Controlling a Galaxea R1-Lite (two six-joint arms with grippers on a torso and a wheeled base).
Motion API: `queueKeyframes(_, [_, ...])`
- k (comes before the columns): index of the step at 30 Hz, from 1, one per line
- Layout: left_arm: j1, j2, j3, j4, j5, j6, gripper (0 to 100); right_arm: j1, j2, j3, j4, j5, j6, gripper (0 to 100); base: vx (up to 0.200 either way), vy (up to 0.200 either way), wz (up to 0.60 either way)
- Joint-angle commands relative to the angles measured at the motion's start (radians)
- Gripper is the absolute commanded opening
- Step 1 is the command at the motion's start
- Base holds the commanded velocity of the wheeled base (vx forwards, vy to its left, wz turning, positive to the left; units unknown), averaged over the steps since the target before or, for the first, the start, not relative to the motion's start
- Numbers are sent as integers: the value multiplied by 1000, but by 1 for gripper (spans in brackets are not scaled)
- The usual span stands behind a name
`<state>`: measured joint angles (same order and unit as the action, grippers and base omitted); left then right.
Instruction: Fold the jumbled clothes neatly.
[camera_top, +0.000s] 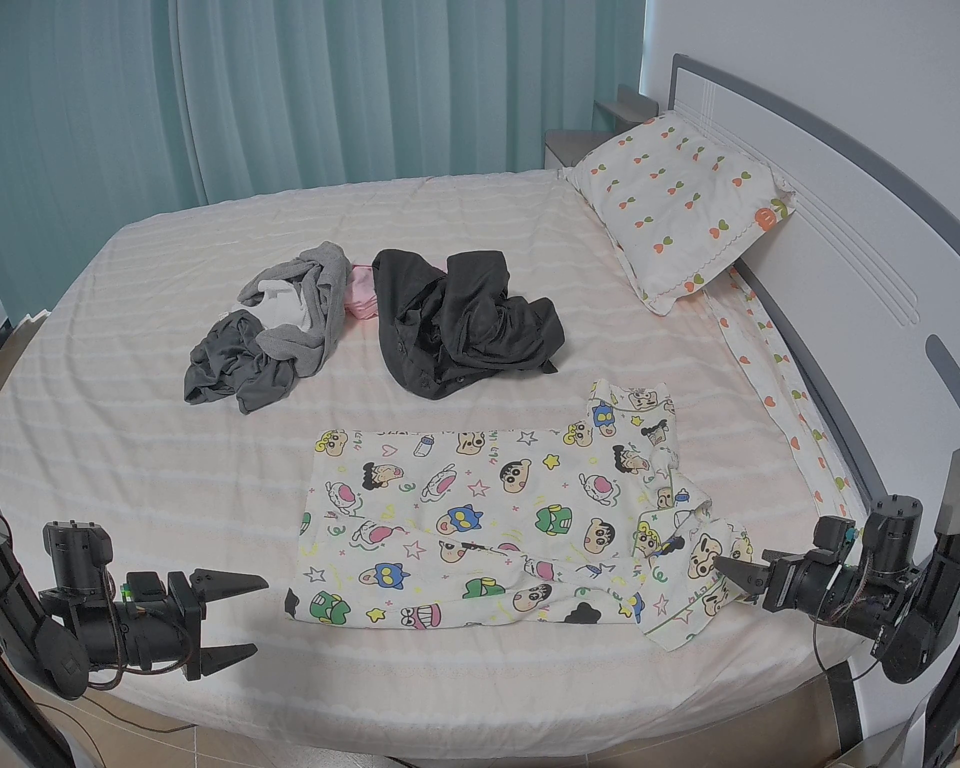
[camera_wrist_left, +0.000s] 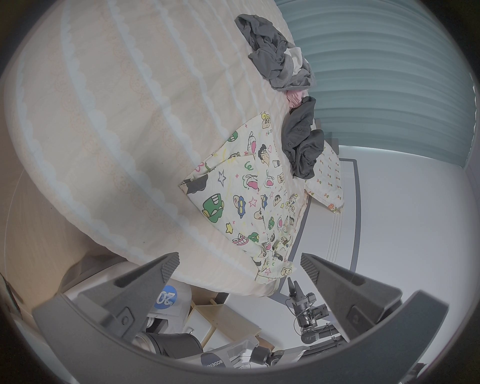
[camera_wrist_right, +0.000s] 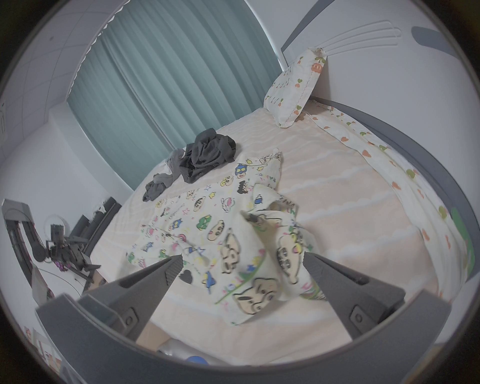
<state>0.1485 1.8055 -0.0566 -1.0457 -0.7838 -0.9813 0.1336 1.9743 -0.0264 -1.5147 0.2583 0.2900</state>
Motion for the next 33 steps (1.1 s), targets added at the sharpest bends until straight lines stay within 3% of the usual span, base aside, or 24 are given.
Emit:
queueKeyframes(1, [0, 1, 0, 0, 0, 0, 100, -77, 83, -52, 13, 45, -61, 100, 0, 0, 0])
queueKeyframes(4, [0, 1, 0, 0, 0, 0, 100, -81, 97, -76, 25, 78, -77, 100, 0, 0, 0])
queueKeyframes(6, [0, 1, 0, 0, 0, 0, 100, -72, 89, -79, 27, 171, -80, 100, 0, 0, 0])
queueKeyframes(7, [0, 3, 0, 0, 0, 0, 100, -69, 89, -84, 27, 182, -81, 100, 0, 0, 0])
queueKeyframes(20, [-3, 3, 0, 0, 1, 0, 100, -37, 120, -175, 31, 187, -80, 100, 0, 0, 0])
queueKeyframes(32, [-3, 3, 0, 0, 1, 0, 100, -34, 120, -264, 162, 187, -92, 100, 0, 0, 0])
queueKeyframes(33, [-4, 3, 0, 0, 1, 0, 100, -34, 120, -262, 162, 187, -95, 0, 0, 0, 0])
